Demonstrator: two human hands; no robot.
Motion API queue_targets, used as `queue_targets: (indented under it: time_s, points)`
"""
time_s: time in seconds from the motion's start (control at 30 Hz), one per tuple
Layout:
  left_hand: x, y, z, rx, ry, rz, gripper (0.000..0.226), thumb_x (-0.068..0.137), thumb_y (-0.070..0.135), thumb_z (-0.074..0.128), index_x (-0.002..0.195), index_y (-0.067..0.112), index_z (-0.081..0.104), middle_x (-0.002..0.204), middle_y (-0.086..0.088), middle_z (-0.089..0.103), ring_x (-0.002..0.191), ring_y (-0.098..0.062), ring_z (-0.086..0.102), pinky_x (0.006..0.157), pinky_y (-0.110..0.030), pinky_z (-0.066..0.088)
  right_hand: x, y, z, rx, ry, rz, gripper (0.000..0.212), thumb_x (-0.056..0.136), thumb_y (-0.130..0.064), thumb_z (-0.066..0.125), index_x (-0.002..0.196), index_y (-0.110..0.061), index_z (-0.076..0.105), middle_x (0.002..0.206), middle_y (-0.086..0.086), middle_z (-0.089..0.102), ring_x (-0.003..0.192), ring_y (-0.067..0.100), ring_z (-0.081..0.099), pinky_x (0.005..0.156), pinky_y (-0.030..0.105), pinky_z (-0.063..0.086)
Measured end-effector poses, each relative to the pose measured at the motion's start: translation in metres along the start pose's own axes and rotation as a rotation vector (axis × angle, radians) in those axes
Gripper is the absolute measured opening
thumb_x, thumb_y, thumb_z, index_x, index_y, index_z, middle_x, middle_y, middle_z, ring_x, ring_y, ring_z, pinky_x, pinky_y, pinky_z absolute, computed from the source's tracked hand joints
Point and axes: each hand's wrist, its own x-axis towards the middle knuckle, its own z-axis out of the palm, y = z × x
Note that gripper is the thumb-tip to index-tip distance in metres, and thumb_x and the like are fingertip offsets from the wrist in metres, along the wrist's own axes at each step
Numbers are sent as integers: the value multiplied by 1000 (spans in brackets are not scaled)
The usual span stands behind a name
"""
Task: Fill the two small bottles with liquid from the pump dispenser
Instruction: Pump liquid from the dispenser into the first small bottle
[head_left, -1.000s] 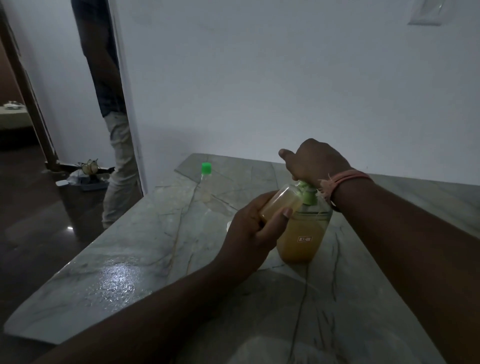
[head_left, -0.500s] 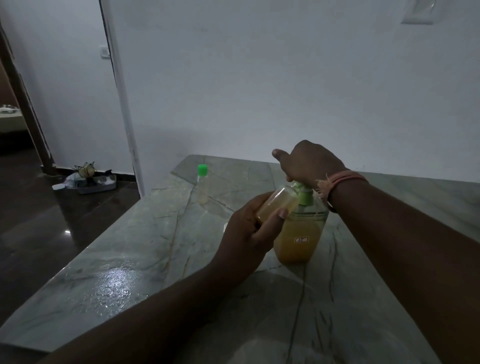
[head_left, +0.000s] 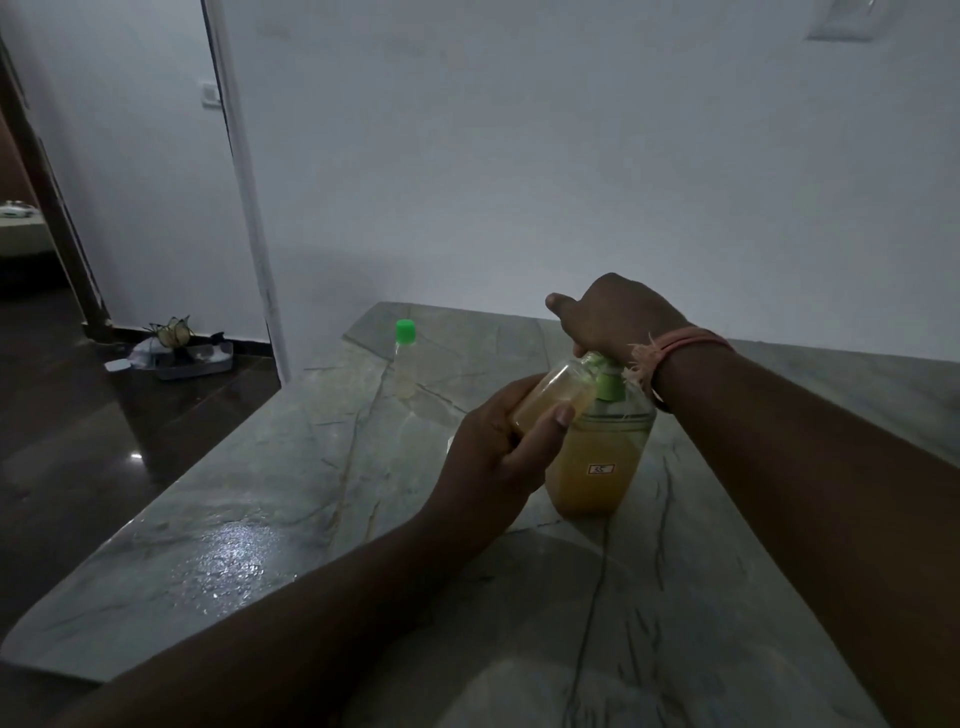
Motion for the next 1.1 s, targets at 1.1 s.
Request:
queue_targets:
  time_s: [1.1]
  points:
    - [0,2,-1,35,18,-11,50,91,56,52,129,25,58,79,11,65,59,-9,60,51,-20,47,2,-9,-5,-74,-10,-25,51,92,-57,49,86,-10,68,94,9,73,86,29,67,79,36,51]
